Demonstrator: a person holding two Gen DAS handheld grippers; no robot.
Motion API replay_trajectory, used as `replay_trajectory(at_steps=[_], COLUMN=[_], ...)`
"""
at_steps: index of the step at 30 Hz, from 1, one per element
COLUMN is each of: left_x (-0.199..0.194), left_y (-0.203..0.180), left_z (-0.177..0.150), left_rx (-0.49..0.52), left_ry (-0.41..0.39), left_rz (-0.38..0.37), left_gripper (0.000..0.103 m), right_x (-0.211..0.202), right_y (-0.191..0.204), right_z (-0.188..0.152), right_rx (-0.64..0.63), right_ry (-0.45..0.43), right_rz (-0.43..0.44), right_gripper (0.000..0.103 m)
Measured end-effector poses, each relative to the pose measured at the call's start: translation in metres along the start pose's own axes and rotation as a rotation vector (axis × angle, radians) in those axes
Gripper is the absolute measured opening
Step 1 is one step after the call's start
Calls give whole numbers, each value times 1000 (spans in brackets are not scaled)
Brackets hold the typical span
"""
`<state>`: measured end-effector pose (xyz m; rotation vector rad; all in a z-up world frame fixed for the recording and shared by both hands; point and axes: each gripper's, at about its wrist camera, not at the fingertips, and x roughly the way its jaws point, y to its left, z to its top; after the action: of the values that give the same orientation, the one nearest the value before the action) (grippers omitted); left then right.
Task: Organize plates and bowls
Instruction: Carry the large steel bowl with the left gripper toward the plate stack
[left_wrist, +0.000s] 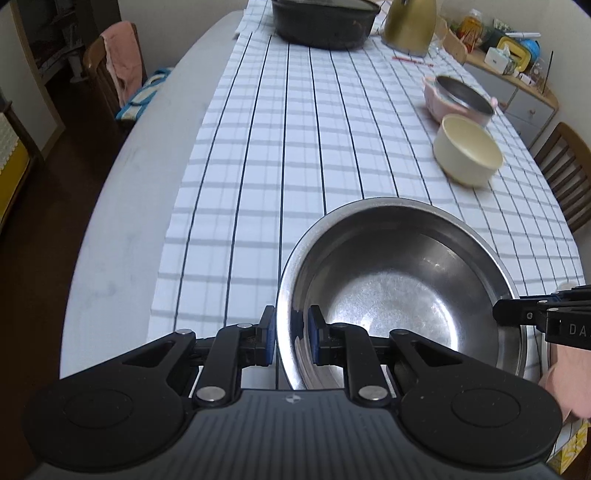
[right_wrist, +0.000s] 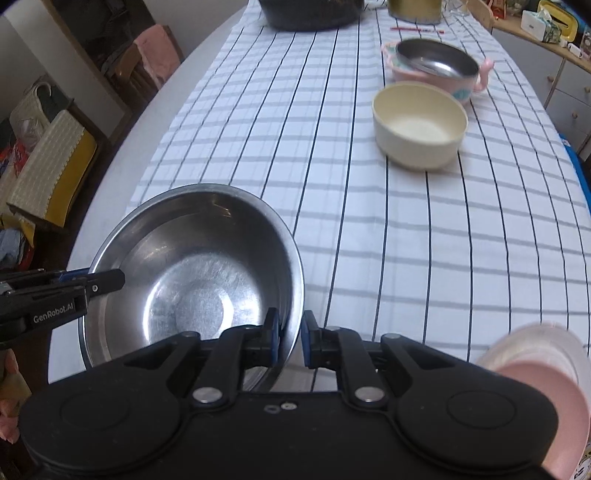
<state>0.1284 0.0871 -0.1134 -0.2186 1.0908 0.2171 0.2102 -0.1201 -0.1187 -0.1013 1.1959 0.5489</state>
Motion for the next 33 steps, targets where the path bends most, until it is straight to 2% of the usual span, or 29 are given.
replay_trajectory(at_steps=[9,15,26,33], left_x=[3,9,18,19], left_y=[0,1,3,4], left_z=[-35,-46,-51,-49], left_rx=[-3,3,4,12], left_ry=[30,26,45,56], left_rz=[5,16,12,1], left_gripper=[17,17,17,17], right_x=[10,18,23,23], right_y=[-1,-2,1,3], right_z=[-40,-56,-64,-63], right_rx=[-31,-27,-32,-32], right_ry=[36,52,52,53], right_rz=[27,37,33,35], right_gripper=[13,13,14,19])
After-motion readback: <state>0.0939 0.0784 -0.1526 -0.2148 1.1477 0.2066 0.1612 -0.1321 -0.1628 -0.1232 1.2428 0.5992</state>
